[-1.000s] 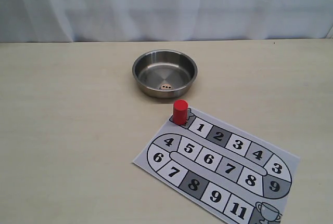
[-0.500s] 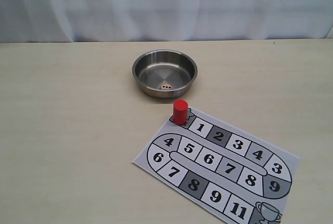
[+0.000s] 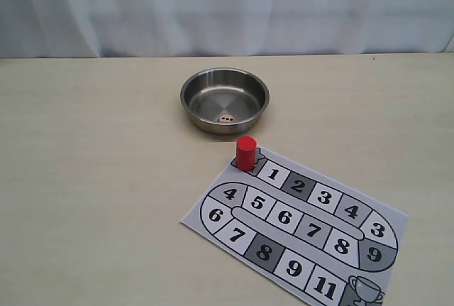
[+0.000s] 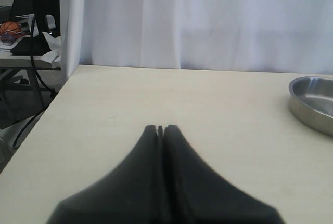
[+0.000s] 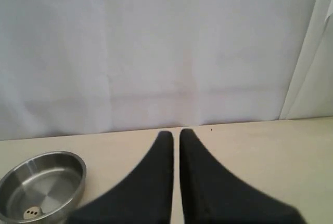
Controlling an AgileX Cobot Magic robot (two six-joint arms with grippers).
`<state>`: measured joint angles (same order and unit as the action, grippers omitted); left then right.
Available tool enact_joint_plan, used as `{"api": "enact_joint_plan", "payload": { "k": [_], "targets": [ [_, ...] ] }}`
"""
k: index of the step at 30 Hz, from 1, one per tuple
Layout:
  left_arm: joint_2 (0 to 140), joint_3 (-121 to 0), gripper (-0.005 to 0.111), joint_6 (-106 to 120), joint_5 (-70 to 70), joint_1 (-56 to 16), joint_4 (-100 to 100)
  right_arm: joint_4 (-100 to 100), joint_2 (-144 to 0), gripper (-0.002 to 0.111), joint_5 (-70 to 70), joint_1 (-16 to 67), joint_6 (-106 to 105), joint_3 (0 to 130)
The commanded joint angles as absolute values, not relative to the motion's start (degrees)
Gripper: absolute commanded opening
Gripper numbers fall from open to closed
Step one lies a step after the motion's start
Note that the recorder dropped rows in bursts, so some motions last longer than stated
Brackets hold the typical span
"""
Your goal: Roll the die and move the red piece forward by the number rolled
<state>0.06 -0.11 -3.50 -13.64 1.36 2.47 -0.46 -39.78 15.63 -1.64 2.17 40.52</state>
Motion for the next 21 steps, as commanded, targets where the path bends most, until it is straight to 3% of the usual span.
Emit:
{"api": "enact_joint_plan", "payload": {
  "k": [1, 8, 14, 21],
  "targets": [
    [0.0, 0.0, 0.0, -3.69, -13.02, 1.36, 2.51, -0.41, -45.85, 0.011, 16.28, -1.84, -0.69, 42.88],
    [0.0, 0.0, 0.0, -3.69, -13.02, 1.36, 2.51, 9.59, -56.74, 0.039, 18.29, -1.84, -8.12, 48.1],
    [0.0, 0.0, 0.0, -3.69, -13.02, 1.36, 2.51, 23.67, -64.89, 0.04, 23.91, -1.84, -26.64, 54.29],
    [0.0, 0.0, 0.0, -3.69, -13.02, 1.36, 2.51, 30.39, -75.13, 0.039, 33.23, -1.84, -32.77, 62.35]
  ]
}}
